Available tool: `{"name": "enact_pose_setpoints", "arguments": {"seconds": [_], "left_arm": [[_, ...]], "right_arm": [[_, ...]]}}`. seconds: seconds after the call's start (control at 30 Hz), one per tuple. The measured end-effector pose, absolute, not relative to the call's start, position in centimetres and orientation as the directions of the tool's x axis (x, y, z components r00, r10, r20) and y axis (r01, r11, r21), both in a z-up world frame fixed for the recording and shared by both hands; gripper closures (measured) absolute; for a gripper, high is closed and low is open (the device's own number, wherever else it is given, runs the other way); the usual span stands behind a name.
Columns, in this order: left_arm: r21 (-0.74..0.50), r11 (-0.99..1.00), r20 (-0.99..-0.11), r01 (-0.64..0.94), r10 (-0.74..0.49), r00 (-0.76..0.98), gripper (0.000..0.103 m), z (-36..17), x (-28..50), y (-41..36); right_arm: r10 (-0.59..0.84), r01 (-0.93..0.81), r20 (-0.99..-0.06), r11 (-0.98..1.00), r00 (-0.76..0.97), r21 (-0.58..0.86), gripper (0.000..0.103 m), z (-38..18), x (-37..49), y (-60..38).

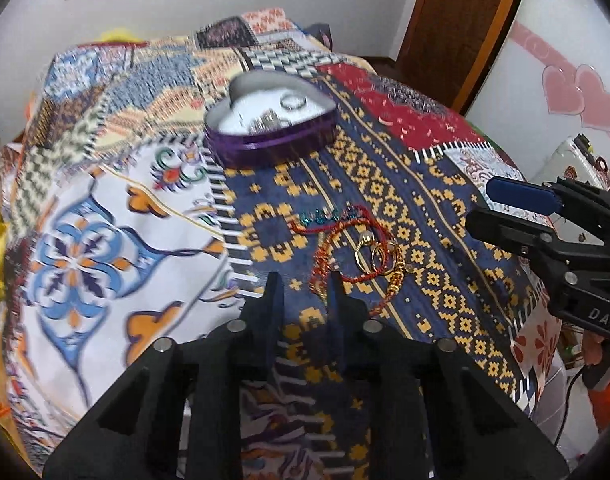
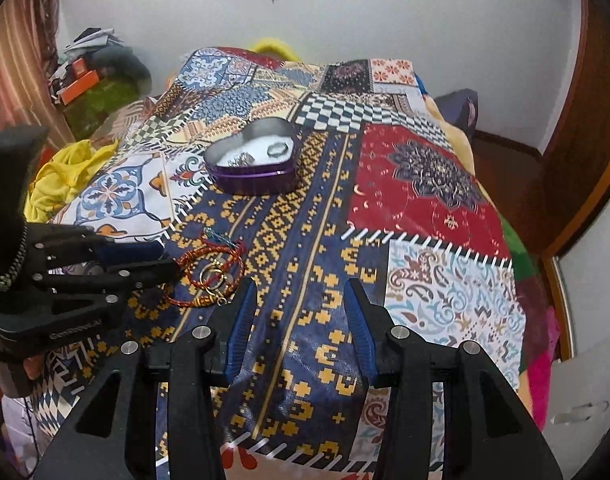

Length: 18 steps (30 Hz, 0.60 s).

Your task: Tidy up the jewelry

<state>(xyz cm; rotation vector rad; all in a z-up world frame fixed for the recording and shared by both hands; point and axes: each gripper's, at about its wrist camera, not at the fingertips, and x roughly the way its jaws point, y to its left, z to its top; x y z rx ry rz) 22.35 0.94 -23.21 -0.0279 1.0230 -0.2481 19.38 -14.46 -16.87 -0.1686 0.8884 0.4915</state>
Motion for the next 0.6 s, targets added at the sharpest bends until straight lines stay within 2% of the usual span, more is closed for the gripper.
{"name": "enact_pose_setpoints", "arguments": {"seconds": [0.03, 0.07, 0.1, 0.23, 0.6], "left_arm": [[-0.144, 0.972, -0.837, 0.187, -0.221, 0.500, 0.086, -23.3, 22.5, 0.9], [-0.146, 0.972, -0.838, 0.185, -0.220, 0.499, 0.094, -23.4, 22.6, 0.9], [-0.148, 0.972, -0.840, 0.183, -0.221, 0.496, 0.097, -23.4, 22.7, 0.9], [-0.187, 0.964, -0.829, 0.187, -0.257, 0.497, 0.098, -22.9, 22.7, 1.1], [-0.159, 0.971, -0.722, 0.179, -0.238, 0.650, 0.098, -16.9, 20.2, 2.7]], "right_arm": [[0.342, -0.476, -0.779, 0.877, 0.526, 0.064, 0.062, -17.0, 19.4, -14.6], [0.343, -0.476, -0.780, 0.877, 0.523, 0.067, 0.062, -17.1, 19.4, -14.6], [0.344, -0.476, -0.781, 0.877, 0.520, 0.070, 0.062, -17.2, 19.4, -14.7], [0.348, -0.477, -0.783, 0.876, 0.515, 0.076, 0.062, -17.4, 19.4, -14.7], [0.364, -0.494, -0.781, 0.865, 0.507, 0.082, 0.062, -17.2, 19.1, -13.7]]}}
